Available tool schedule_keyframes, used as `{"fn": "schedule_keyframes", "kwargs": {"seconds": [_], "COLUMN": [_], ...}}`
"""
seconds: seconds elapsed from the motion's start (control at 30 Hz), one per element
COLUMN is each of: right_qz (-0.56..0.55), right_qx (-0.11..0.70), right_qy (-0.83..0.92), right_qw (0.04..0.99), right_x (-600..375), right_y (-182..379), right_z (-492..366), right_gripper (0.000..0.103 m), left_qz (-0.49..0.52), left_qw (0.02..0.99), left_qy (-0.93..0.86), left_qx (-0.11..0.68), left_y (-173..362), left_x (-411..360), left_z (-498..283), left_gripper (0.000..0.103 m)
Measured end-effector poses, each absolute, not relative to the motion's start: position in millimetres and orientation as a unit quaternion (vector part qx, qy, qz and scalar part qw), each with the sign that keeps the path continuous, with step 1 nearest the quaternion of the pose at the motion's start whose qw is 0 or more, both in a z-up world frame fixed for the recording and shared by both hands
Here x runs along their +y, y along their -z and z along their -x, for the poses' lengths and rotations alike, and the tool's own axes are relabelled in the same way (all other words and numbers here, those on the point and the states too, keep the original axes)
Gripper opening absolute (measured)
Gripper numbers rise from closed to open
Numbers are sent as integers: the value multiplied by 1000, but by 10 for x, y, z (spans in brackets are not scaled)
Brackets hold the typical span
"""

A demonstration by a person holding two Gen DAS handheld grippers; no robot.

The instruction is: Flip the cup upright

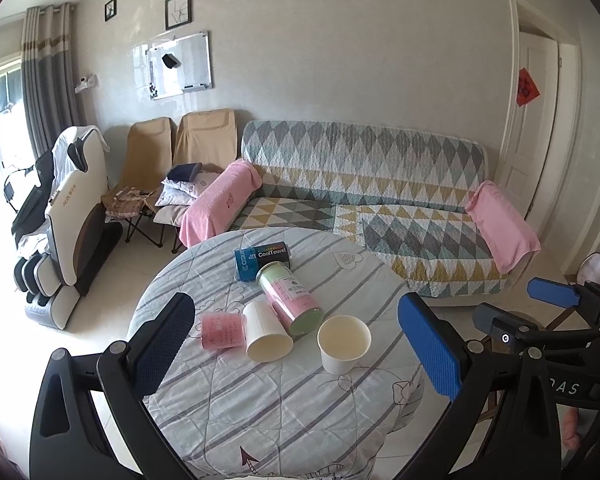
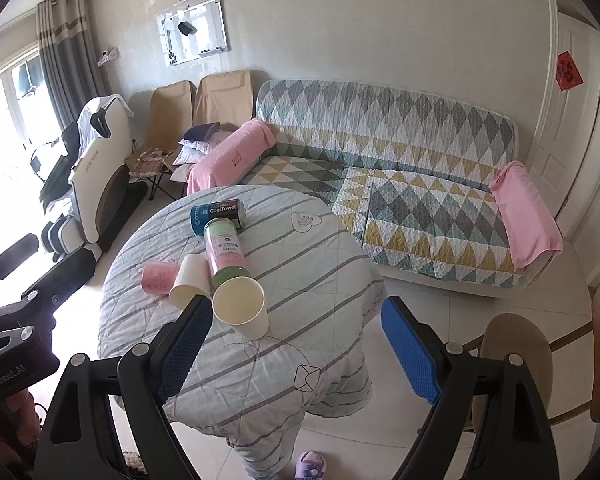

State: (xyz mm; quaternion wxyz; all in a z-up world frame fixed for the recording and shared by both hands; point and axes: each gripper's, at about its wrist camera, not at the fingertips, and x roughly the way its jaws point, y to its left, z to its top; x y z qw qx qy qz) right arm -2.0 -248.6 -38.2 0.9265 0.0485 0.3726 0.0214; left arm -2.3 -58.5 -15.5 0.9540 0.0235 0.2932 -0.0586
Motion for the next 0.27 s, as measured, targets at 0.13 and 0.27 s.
{"fn": "schedule_keyframes", "kwargs": {"seconds": [0.13,0.27], "right_qz": [-50,-50], "right_qx": [375,376], "right_qy": [-21,-21], "right_qw": [925,925], "right_x": [-2488,-2488], "right_y": [400,410], "right_z": [8,-3], "right_gripper": [88,88], "left_qz": [-23,-20], "left_qw": [954,953], "left_qy": [63,67], "left_qx": [294,295], "left_y": [191,215], "left_x": [-581,-567], "left_z": [-4,-25], "left_gripper": [103,103]}}
